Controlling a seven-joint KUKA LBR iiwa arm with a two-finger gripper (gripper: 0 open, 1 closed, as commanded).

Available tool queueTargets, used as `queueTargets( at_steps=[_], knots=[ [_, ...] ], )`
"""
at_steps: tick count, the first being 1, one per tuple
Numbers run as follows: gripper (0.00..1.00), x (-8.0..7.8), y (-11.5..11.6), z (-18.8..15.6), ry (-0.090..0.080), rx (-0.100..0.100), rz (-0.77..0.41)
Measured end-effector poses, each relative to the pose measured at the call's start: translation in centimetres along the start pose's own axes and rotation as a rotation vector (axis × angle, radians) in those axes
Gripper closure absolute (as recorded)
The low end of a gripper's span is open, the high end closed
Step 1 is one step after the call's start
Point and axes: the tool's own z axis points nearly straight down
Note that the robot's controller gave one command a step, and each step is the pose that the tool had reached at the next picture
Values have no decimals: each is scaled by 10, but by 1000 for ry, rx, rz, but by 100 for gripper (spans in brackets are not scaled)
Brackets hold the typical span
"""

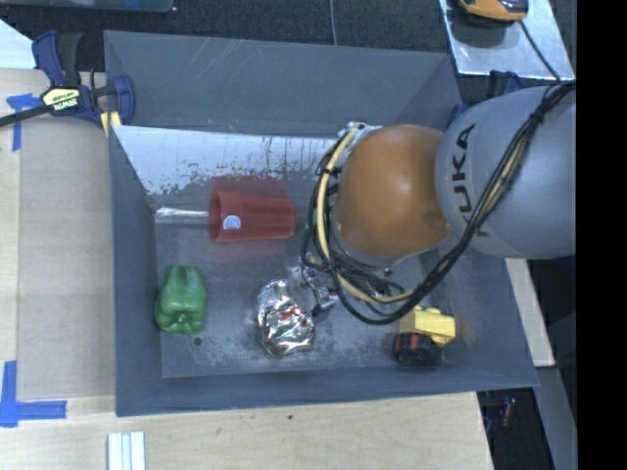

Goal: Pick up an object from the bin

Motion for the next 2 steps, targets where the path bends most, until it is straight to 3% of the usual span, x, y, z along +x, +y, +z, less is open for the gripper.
queueTargets(
  at_steps=[1,2],
  knots=[
    [100,4,41,-22,-14,3,-53],
    [100,5,13,-68,-3,2,-29]
  ],
)
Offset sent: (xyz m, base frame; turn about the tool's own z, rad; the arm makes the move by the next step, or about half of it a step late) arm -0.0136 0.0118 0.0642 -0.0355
